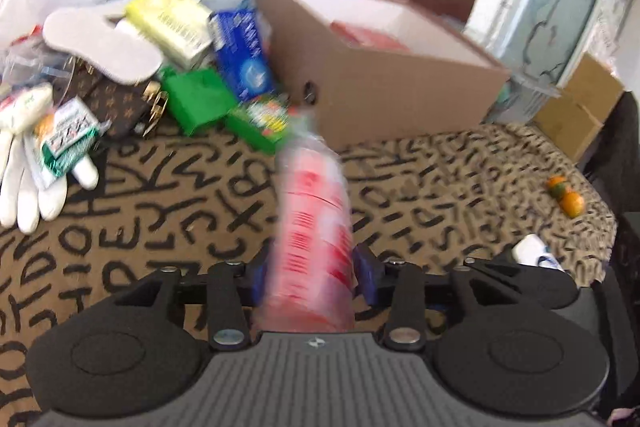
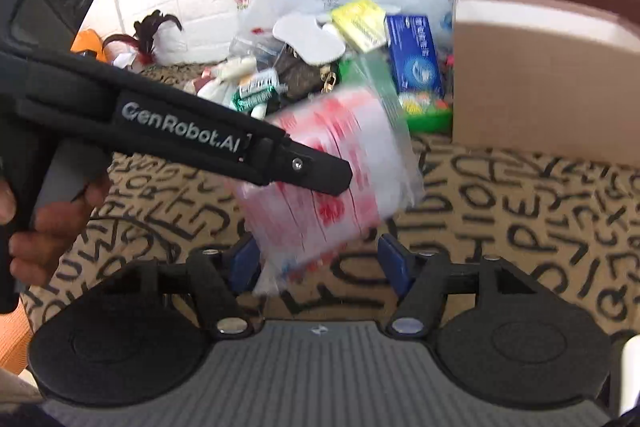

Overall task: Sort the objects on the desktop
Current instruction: 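Carry the self-seal bag pack with the left gripper and drop it into the box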

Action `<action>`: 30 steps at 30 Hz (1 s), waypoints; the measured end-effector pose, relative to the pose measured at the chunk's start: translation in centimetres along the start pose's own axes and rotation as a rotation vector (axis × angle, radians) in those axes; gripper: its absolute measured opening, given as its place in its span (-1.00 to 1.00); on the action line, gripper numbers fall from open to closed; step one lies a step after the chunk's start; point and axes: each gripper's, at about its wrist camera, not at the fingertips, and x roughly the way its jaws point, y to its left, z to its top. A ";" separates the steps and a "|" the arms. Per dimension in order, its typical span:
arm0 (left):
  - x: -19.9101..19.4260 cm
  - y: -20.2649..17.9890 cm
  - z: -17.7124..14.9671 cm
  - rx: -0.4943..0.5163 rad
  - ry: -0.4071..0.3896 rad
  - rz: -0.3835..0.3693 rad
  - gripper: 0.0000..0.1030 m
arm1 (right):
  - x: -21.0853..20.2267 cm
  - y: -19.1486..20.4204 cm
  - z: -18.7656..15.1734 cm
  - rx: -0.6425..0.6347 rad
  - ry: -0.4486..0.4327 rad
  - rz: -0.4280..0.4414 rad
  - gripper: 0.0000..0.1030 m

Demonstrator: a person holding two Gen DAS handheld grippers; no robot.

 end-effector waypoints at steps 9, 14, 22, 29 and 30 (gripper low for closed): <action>1.2 1.6 -0.2 -0.098 0.046 -0.066 -0.32 | 3.7 1.5 0.2 -0.059 -0.018 -0.052 0.55; -0.1 0.1 0.4 -0.078 0.004 -0.108 -0.32 | 2.0 0.1 0.7 0.024 -0.060 -0.014 0.21; -4.1 -3.3 4.5 -0.037 -0.185 -0.177 -0.31 | -3.8 0.0 3.9 -0.052 -0.209 -0.073 0.07; -3.3 -4.8 11.5 -0.084 -0.272 -0.273 -0.30 | -6.8 -3.1 9.7 -0.121 -0.305 -0.139 0.07; -2.9 -4.9 12.6 -0.095 -0.275 -0.280 -0.30 | -6.8 -3.7 10.5 -0.125 -0.310 -0.147 0.07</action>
